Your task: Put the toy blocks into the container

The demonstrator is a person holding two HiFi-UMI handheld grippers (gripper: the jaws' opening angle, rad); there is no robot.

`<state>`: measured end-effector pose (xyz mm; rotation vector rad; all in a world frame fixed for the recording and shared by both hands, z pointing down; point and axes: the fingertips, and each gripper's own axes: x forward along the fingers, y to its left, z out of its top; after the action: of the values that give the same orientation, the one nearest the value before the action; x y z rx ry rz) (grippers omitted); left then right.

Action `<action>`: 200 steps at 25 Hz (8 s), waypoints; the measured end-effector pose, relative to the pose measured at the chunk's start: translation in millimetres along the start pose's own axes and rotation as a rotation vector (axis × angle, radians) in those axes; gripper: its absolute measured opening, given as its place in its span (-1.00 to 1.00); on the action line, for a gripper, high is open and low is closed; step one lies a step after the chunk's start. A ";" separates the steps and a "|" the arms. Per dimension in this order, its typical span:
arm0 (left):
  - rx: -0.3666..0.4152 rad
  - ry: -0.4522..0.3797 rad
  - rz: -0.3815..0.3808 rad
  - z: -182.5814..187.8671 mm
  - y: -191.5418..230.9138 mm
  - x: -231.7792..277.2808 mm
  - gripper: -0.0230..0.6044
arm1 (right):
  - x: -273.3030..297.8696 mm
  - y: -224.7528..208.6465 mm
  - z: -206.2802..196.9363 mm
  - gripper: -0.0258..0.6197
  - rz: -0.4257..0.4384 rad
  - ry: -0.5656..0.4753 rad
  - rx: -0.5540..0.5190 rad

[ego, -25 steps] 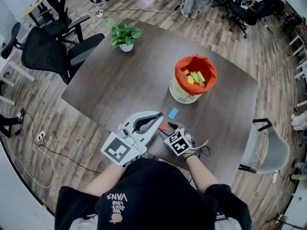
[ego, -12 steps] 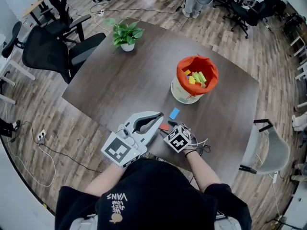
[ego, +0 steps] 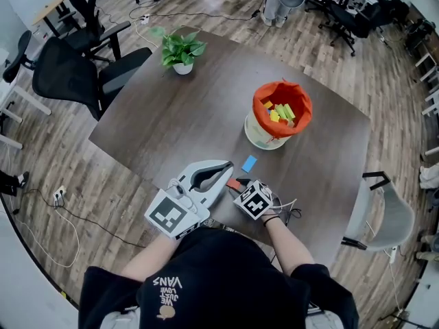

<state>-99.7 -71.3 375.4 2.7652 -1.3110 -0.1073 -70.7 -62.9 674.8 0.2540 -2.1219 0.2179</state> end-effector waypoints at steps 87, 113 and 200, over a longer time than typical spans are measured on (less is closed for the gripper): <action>0.045 0.012 -0.145 6.4 -25.0 64.9 -0.89 | -194.8 -218.7 95.5 -0.46 -0.474 -0.387 0.213; 0.048 0.001 -0.162 10.0 -21.4 66.1 -0.89 | -255.0 -168.0 91.8 -0.86 -0.539 -0.661 0.239; 0.012 0.108 -0.387 -43.7 -93.6 95.0 -0.89 | -322.4 -59.2 13.6 -0.86 -0.681 -0.763 0.370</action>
<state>36.5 -84.0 406.5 2.9503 -0.7425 0.0275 103.1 -92.6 398.1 1.4353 -2.5576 0.1095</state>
